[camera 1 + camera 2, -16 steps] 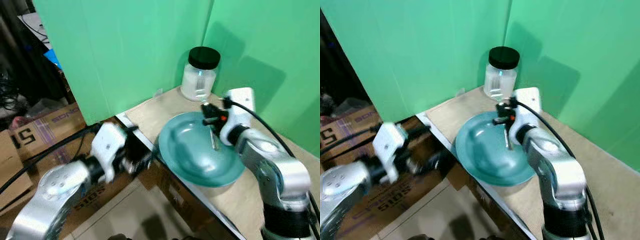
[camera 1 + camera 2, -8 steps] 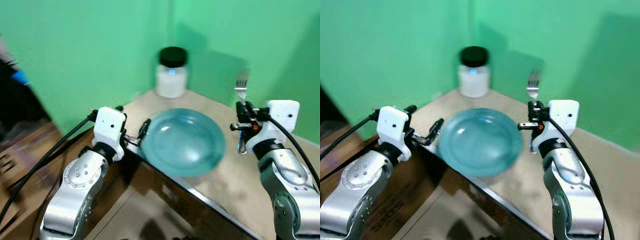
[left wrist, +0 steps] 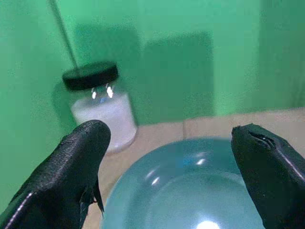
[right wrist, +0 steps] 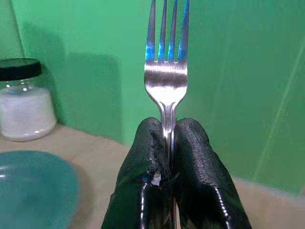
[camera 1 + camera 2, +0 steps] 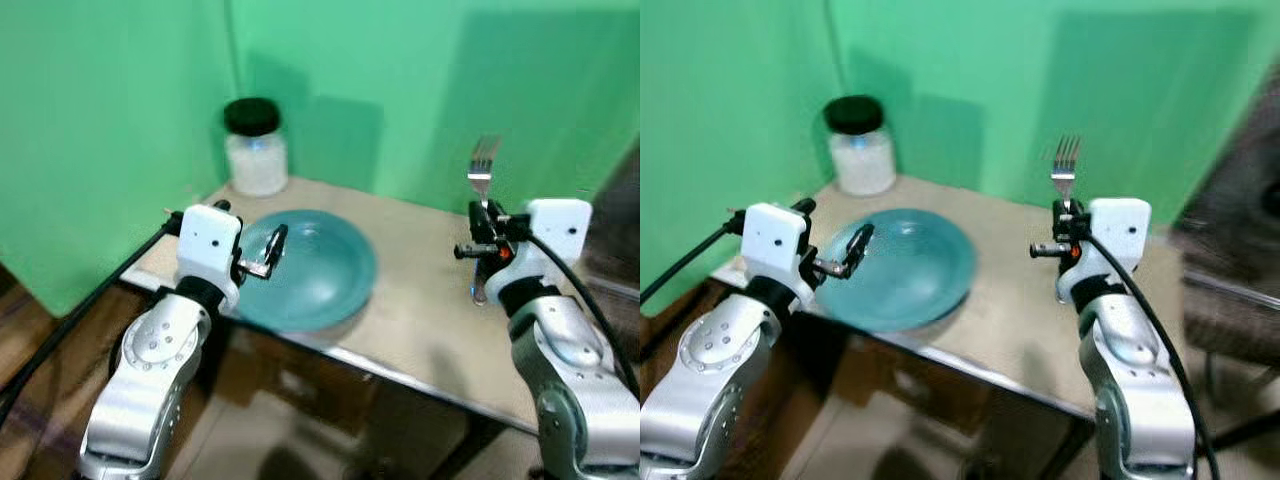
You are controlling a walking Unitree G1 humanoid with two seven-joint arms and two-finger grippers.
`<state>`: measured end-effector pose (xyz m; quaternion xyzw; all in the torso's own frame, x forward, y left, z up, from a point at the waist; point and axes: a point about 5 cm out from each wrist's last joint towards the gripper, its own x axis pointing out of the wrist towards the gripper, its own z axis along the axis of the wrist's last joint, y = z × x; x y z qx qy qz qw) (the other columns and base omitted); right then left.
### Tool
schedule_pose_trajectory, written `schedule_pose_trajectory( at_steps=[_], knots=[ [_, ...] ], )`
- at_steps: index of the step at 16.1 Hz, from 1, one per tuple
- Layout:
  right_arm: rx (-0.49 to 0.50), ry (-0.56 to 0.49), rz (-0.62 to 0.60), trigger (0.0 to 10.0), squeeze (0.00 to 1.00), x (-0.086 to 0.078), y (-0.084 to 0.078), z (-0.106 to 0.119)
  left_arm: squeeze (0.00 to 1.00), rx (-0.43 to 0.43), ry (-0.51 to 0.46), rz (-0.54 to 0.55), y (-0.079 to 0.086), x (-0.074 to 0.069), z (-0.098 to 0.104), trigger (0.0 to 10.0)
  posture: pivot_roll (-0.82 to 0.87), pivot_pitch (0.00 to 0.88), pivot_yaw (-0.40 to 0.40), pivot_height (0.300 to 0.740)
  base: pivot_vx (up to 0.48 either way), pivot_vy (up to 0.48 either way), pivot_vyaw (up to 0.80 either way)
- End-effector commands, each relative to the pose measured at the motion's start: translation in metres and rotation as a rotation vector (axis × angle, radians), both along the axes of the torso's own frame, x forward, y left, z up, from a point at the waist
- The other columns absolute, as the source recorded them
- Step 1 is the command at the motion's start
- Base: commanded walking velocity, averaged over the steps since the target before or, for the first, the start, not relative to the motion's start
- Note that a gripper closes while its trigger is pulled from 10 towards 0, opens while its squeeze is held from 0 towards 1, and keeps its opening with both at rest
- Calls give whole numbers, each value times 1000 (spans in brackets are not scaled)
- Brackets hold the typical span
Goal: Setting the table
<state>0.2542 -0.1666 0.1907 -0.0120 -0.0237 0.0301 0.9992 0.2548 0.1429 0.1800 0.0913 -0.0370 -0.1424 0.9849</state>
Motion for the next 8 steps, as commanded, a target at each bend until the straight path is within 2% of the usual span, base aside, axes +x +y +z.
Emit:
schedule_pose_trajectory(
  at_steps=[1, 4, 8],
  knots=[
    [-15, -19, 30, 10000, 0, 4, 4, 3, 200, 1, 3, 26, 2, -2, -2, 10000, -17, 0, -21, 740, 0, 0, -800],
    [-37, 32, 93, 10000, 0, 7, 2, -8, 196, 16, 12, 82, 12, -9, -5, 10000, 13, 0, -71, 740, 0, 0, -800],
    [-72, 69, 111, 10000, 0, 4, -9, -18, 196, 33, 9, 106, 18, -15, -5, 10000, 30, 0, -87, 740, 0, 0, -800]
  ],
)
